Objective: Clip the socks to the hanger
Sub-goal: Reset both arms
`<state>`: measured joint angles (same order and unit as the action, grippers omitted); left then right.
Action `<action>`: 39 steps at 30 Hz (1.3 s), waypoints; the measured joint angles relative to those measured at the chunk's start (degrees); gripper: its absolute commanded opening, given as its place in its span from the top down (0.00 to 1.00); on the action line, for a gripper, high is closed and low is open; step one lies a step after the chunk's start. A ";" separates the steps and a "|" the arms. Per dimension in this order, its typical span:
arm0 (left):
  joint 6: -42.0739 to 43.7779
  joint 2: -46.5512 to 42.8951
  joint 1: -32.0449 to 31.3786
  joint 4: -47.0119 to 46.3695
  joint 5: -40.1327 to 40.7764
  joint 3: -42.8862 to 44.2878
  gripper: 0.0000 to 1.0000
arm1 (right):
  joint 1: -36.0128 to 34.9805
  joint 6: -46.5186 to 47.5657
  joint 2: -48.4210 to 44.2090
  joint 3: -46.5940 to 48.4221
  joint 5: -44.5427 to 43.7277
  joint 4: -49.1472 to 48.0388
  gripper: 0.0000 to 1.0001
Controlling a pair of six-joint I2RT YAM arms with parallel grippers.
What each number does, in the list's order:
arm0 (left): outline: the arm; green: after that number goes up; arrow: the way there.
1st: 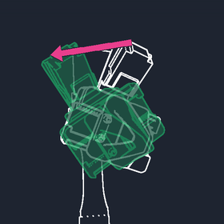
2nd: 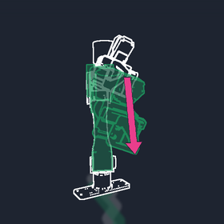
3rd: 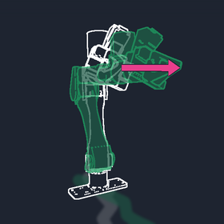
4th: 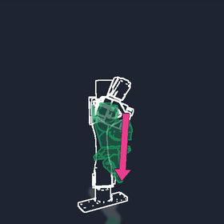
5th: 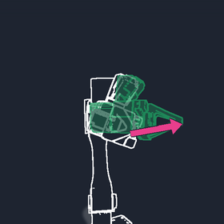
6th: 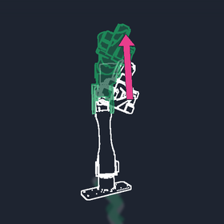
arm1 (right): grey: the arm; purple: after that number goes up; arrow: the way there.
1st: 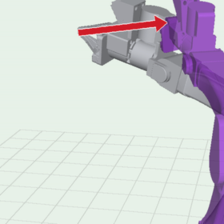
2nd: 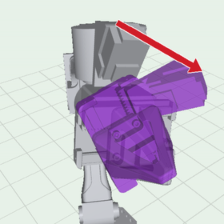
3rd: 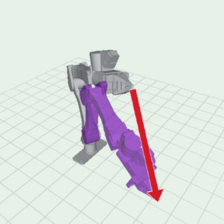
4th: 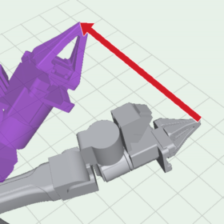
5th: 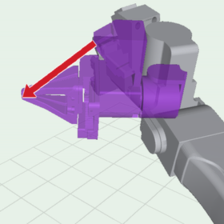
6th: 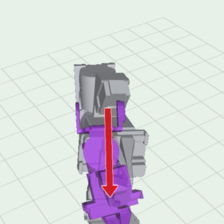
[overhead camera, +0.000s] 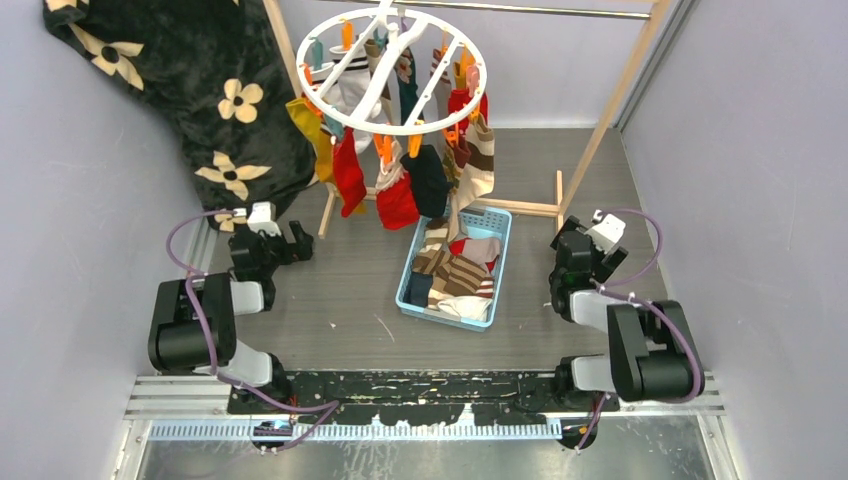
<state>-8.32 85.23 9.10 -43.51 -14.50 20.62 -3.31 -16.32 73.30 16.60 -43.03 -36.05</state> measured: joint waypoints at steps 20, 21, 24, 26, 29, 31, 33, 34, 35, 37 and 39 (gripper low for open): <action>1.38 4.92 -4.68 -12.57 7.04 -3.06 0.00 | 1.62 4.59 16.50 1.25 16.22 -16.17 0.00; 1.64 4.92 -5.51 -11.74 7.96 -2.38 0.00 | 1.62 4.68 16.50 1.62 16.39 -16.13 0.00; 2.84 4.92 -7.65 -10.12 9.97 -0.92 0.00 | 1.62 5.01 16.48 2.32 16.81 -16.17 0.00; 3.21 4.90 -8.33 -9.55 10.49 -0.72 0.00 | 1.62 5.18 16.48 2.34 17.00 -16.15 0.00; 3.74 4.90 -8.39 -8.66 11.10 -0.72 0.00 | 1.62 5.38 16.48 2.34 17.09 -16.20 0.00; 4.11 4.90 -8.39 -8.44 11.45 -0.72 0.00 | 1.62 5.44 16.48 2.34 17.18 -16.17 0.00; 4.31 4.90 -8.39 -8.39 11.47 -0.72 0.00 | 1.62 5.46 16.48 2.34 17.22 -16.17 0.00; 4.33 4.90 -8.39 -8.39 11.47 -0.70 0.00 | 1.62 5.46 16.48 2.34 17.25 -16.17 0.00; 4.35 4.90 -8.39 -8.35 11.47 -0.72 0.00 | 1.62 5.46 16.50 2.34 17.22 -16.17 0.00; 4.37 4.90 -8.39 -8.33 11.47 -0.72 0.00 | 1.62 5.46 16.48 2.34 17.25 -16.17 0.00; 4.39 4.90 -8.39 -8.28 11.45 -0.70 0.00 | 1.62 5.46 16.48 2.34 17.22 -16.17 0.00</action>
<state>-3.92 90.13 0.71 -51.79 -3.05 19.92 -1.69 -10.85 89.78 18.94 -25.80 -52.23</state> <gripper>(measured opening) 0.994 0.996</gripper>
